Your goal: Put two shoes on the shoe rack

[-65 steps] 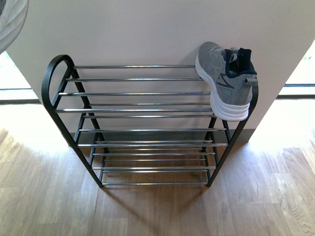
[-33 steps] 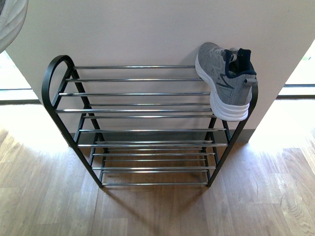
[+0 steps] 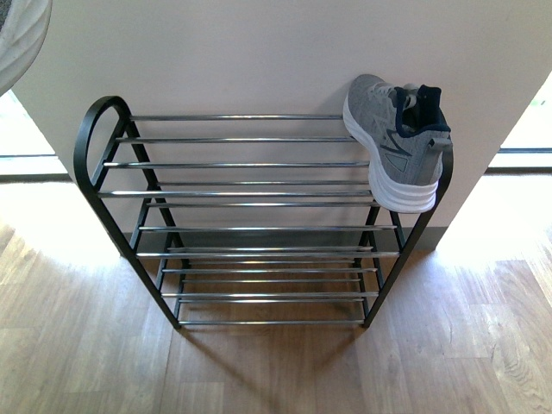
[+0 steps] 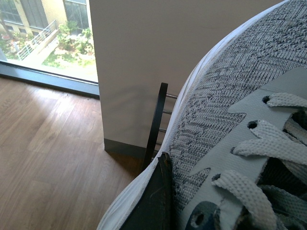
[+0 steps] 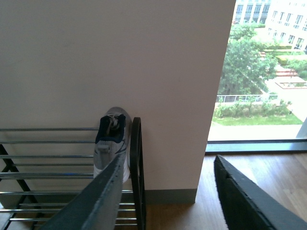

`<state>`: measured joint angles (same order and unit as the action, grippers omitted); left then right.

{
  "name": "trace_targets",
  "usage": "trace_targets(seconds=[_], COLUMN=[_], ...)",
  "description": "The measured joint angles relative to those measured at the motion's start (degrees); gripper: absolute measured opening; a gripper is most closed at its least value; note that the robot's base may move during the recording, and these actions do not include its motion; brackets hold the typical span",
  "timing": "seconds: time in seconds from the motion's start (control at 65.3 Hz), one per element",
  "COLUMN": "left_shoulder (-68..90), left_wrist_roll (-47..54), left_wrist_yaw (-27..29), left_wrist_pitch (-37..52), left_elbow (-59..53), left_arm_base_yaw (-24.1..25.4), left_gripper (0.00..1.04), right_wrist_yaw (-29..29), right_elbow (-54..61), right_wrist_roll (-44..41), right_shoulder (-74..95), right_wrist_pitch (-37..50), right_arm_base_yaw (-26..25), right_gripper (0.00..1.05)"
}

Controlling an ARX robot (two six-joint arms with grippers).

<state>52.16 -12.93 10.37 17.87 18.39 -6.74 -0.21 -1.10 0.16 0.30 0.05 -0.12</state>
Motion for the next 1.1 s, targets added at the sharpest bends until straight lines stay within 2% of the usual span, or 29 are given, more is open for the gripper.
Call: trace_targets(seconds=[0.168,0.23,0.751,0.842,0.888,0.904,0.98,1.103], left_shoulder=[0.0,0.0,0.0,0.0,0.1,0.6,3.6,12.5], left_wrist_roll=[0.0,0.0,0.0,0.0,-0.7,-1.9,-7.2,-18.7], left_wrist_yaw=[0.2,0.1,-1.1,-0.4,1.8,3.5,4.7,1.4], left_wrist_pitch=[0.0,0.0,0.0,0.0,-2.2,-5.0,-10.2,-13.8], left_elbow=[0.0,0.0,0.0,0.0,0.5,1.4,3.8,9.0], left_arm_base_yaw=[0.1,0.1,-0.3,-0.3,-0.7,-1.3,-3.2,-8.1], left_gripper=[0.02,0.02,0.02,0.02,0.02,0.02,0.02,0.02], right_wrist_yaw=[0.0,0.0,0.4,0.4,0.4,0.4,0.4,0.2], right_elbow=[0.0,0.0,0.0,0.0,0.0,0.0,0.0,0.0], right_wrist_roll=[0.0,0.0,0.0,0.0,0.0,0.0,0.0,0.0], right_shoulder=[0.0,0.0,0.0,0.0,0.0,0.0,0.0,0.0], right_wrist_pitch=[-0.1,-0.1,-0.1,-0.1,-0.1,-0.1,-0.1,-0.1], right_arm_base_yaw=[0.0,0.0,0.1,0.1,0.1,0.1,0.1,0.1], right_gripper=[0.9,0.97,0.96,0.96,0.96,0.96,0.96,0.96])
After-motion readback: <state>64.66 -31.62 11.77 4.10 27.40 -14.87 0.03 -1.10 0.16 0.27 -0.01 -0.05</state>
